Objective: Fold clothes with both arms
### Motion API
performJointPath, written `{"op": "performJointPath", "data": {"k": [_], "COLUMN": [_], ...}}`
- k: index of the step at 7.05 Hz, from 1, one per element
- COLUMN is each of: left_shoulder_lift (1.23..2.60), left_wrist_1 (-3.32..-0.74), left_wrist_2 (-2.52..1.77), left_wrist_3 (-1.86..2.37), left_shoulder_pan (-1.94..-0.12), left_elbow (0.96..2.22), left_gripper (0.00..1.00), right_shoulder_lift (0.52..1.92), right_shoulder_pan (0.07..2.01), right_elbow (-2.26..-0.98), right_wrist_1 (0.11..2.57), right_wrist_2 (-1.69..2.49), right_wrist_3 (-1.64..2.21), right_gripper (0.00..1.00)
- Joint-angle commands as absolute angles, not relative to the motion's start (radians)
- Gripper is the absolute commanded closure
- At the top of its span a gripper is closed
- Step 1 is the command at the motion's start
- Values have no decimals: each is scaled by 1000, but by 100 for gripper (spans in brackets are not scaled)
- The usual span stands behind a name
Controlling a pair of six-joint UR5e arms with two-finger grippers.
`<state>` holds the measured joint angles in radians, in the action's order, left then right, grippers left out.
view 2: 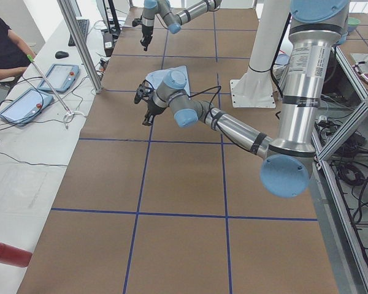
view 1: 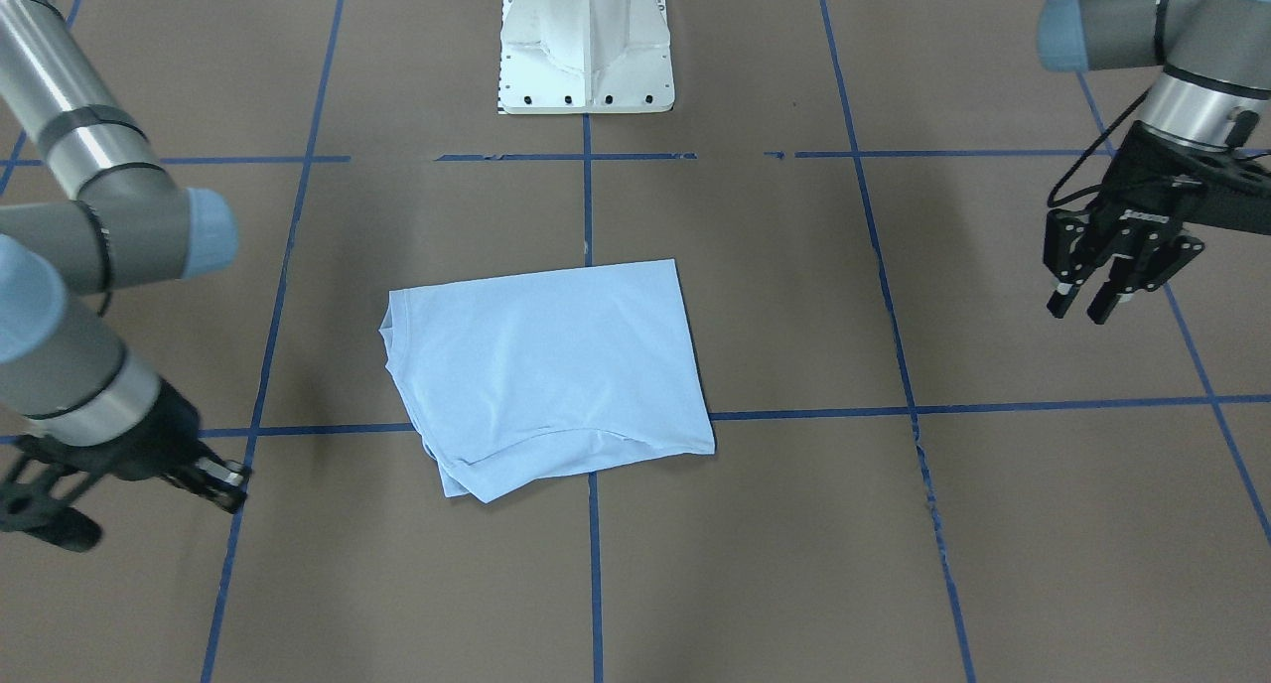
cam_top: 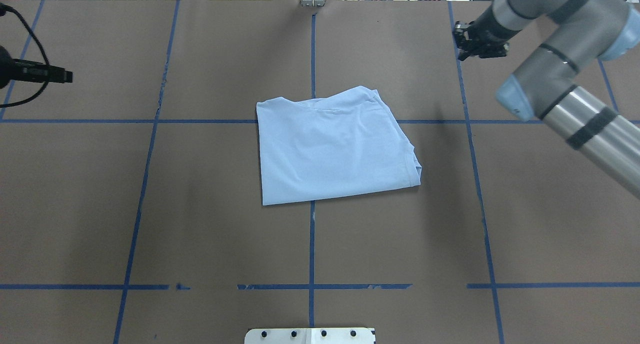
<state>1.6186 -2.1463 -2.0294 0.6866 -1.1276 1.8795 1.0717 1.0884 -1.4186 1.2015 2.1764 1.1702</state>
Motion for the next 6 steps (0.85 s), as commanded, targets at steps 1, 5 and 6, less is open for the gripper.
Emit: {"op": "performJointPath", "data": {"k": [1, 5, 6], "left_shoulder_lift": [1582, 1614, 1611], "left_wrist_1": [-2041, -1772, -1754], "left_wrist_2": [-2242, -2337, -2391], "left_wrist_3": [356, 185, 139], "left_shoulder_pan": [-1334, -1453, -1466], "left_elbow": [1788, 1787, 1779], "left_gripper": [53, 52, 52], "right_shoulder_lift": [1370, 1675, 1680], "right_shoulder_pan": [1250, 1387, 1402], "right_elbow": [-1686, -1978, -1979], "right_wrist_1": [1383, 1649, 1660], "right_wrist_2": [2275, 2272, 2275], "right_wrist_3": [794, 416, 414], "right_gripper": [100, 100, 100]}}
